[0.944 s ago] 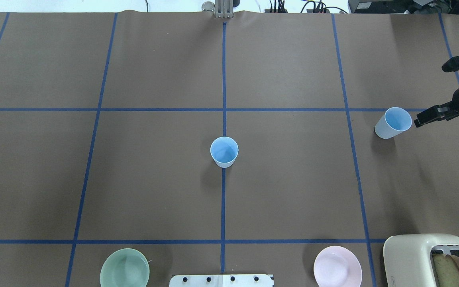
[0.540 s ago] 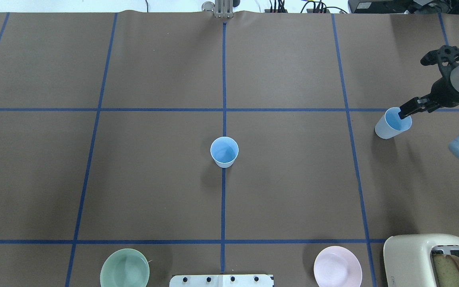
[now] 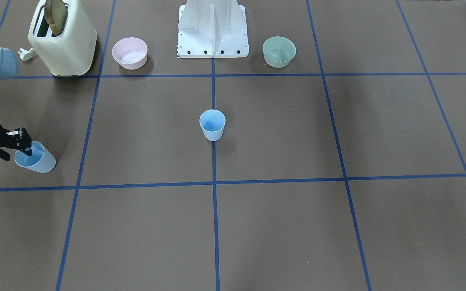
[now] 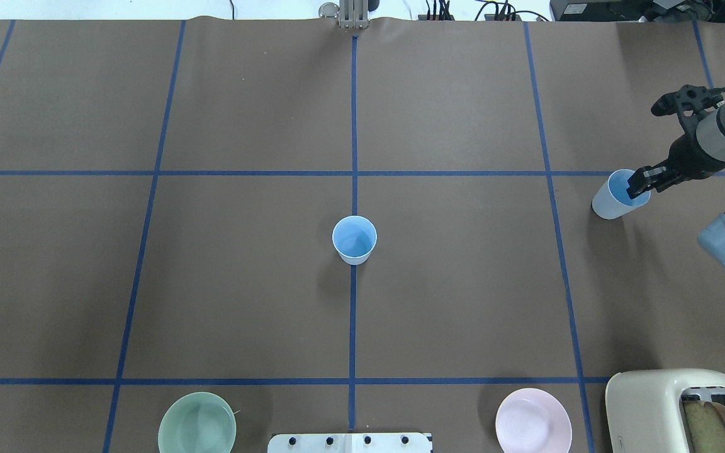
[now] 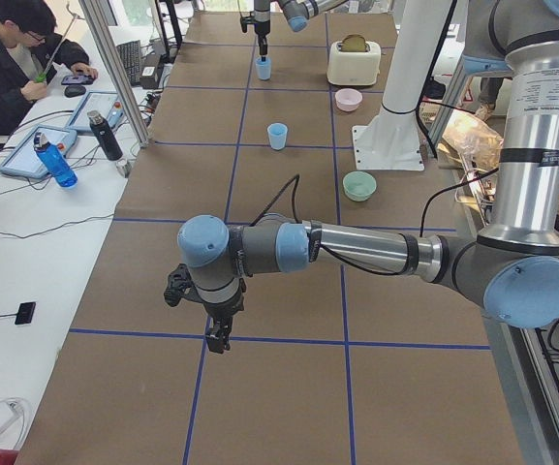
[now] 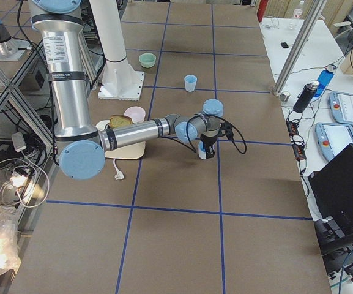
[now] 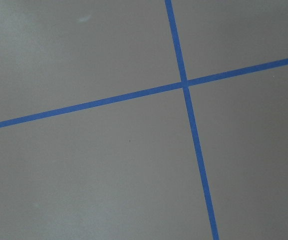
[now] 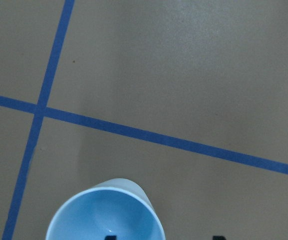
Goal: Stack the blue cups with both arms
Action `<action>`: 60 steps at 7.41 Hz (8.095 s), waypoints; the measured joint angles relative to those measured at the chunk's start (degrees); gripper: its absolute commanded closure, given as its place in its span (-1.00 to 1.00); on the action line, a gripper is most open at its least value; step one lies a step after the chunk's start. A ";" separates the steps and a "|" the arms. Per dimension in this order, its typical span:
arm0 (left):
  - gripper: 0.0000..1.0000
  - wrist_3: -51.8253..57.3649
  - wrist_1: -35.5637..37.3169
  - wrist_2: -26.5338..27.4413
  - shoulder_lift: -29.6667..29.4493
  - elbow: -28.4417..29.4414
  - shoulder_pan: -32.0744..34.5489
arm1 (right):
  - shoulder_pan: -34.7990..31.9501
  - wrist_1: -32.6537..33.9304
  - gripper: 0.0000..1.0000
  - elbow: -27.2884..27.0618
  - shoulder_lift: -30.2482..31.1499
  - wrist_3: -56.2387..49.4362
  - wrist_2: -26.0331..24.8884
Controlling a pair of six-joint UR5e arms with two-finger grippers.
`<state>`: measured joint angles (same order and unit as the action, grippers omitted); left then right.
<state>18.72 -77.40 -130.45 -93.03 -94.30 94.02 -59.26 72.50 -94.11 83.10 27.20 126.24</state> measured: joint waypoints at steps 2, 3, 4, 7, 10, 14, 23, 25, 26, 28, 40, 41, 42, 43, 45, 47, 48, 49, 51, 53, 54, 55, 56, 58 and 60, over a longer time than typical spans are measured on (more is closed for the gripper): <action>-0.98 -0.04 -0.02 -0.05 0.02 0.00 -0.04 | 0.28 0.01 1.00 -0.08 -0.11 -0.25 0.29; -0.98 -0.03 -0.05 -0.06 0.06 0.00 -0.04 | 0.24 0.01 1.00 -0.35 -0.27 -0.39 0.57; -0.98 -0.01 -0.07 -0.06 0.10 0.00 -0.02 | 0.07 0.02 1.00 -0.68 -0.49 -0.38 0.79; -0.98 -1.06 0.15 -0.12 0.38 -0.60 0.02 | -0.84 0.57 1.00 -1.72 -5.50 4.30 3.10; -0.98 -3.44 -0.12 -0.23 1.97 -2.46 0.03 | 2.09 1.72 1.00 -4.04 -15.94 22.86 3.99; -0.98 -5.94 -7.14 -0.25 7.79 -4.33 0.08 | 13.98 20.99 1.00 -7.26 -34.09 38.70 -3.12; -0.98 -6.42 -7.93 -0.24 9.00 -4.10 0.03 | 28.86 29.46 1.00 -3.26 -39.94 48.22 -15.25; -0.98 -6.42 -7.94 -0.24 9.01 -4.05 0.00 | 29.41 29.21 0.04 -2.12 -39.69 47.95 -15.57; -0.98 -6.42 -7.94 -0.24 9.01 -4.01 -0.03 | 29.55 29.10 -0.31 -1.87 -39.54 47.79 -15.92; -0.98 -6.42 -7.94 -0.24 9.01 -3.97 -0.05 | 29.62 28.94 -0.98 -1.77 -39.41 47.28 -18.02; -0.98 -11.11 -7.78 -4.59 9.41 -4.06 -0.23 | -17.93 28.67 -1.00 2.01 -11.08 -25.93 2.87; -0.98 -11.05 -7.91 -4.35 9.58 -4.15 -0.19 | -21.35 28.61 -1.00 2.21 -6.83 -28.31 3.12; -0.98 -10.97 -8.70 -4.25 9.68 -4.21 -0.16 | -24.29 28.59 -1.00 2.19 -3.05 -29.14 2.99; -0.98 -10.93 -9.80 -4.19 9.77 -4.15 -0.15 | -26.44 28.52 -1.00 2.04 -0.14 -29.31 2.91; -0.98 -10.96 -10.85 -4.12 9.87 -3.89 -0.15 | -28.10 27.60 -1.00 2.05 2.58 -29.09 2.89; -0.97 -10.99 -10.99 -4.11 9.88 -3.78 -0.15 | -28.25 25.68 -1.00 2.34 3.26 -28.93 2.87; -0.98 -10.99 -11.01 -4.11 9.89 -3.74 -0.15 | -28.27 25.15 -1.00 2.39 3.42 -28.89 2.87; -0.98 -10.99 -11.01 -4.11 9.91 -3.72 -0.15 | -28.28 24.84 -1.00 2.42 3.57 -28.88 2.87; -0.98 -10.99 -11.01 -4.11 9.96 -3.70 -0.15 | -28.28 24.31 -1.00 2.43 3.86 -28.87 2.87; -0.98 -10.99 -11.01 -4.11 10.06 -3.69 -0.15 | -28.28 23.97 -1.00 2.44 4.11 -28.87 2.87; -0.98 -10.99 -11.01 -4.11 10.21 -3.73 -0.15 | -28.28 23.94 -1.00 2.43 4.26 -28.87 2.87; -0.98 -10.99 -11.01 -4.11 10.41 -3.85 -0.15 | -28.28 23.92 -1.00 2.42 4.36 -28.88 2.87; -0.98 -10.99 -11.01 -4.11 10.54 -3.94 -0.15 | -28.28 23.92 -1.00 2.40 4.40 -28.87 2.89; -0.98 -10.99 -11.01 -4.11 10.71 -3.98 -0.15 | -28.28 23.91 -1.00 2.37 4.43 -28.87 2.91; -0.98 -10.99 -11.01 -4.11 10.76 -3.99 -0.15 | -28.28 23.91 -1.00 2.35 4.43 -28.87 2.95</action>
<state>7.73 -88.42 -134.56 -82.27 -98.29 93.87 -87.54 96.42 -91.76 87.54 -1.67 129.19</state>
